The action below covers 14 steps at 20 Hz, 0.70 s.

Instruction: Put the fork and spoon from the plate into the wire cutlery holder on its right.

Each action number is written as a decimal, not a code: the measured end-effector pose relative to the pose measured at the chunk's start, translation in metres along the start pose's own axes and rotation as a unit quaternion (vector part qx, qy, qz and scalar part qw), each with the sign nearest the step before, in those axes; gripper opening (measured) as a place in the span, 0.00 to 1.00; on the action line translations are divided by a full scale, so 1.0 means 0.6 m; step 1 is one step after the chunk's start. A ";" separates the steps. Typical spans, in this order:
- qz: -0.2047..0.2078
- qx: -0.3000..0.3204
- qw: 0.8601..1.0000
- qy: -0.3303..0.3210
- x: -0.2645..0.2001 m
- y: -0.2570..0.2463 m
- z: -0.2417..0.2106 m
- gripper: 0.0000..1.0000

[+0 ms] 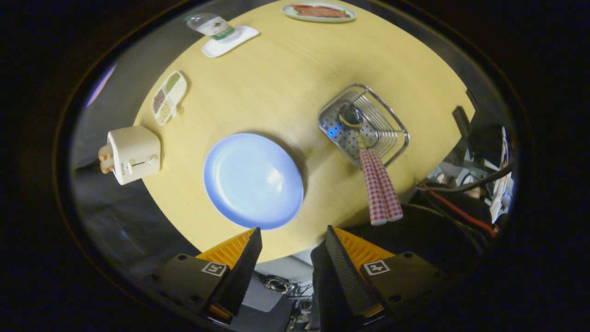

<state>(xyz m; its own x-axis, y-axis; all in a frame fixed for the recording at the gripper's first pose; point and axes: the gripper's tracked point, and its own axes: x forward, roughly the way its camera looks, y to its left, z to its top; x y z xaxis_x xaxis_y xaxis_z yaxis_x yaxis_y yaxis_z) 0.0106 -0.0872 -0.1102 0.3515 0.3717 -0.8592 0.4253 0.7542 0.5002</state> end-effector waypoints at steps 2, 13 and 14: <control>0.003 -0.028 0.996 -0.082 0.006 0.011 0.027 0.91; 0.126 -0.202 0.844 -0.481 -0.055 0.130 0.168 0.90; 0.138 -0.222 0.824 -0.503 -0.064 0.144 0.171 0.90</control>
<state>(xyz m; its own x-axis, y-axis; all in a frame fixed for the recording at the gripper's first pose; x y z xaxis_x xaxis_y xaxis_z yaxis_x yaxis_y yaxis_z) 0.1193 -0.0920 -0.0232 0.9920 0.0945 -0.0841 -0.0554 0.9224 0.3823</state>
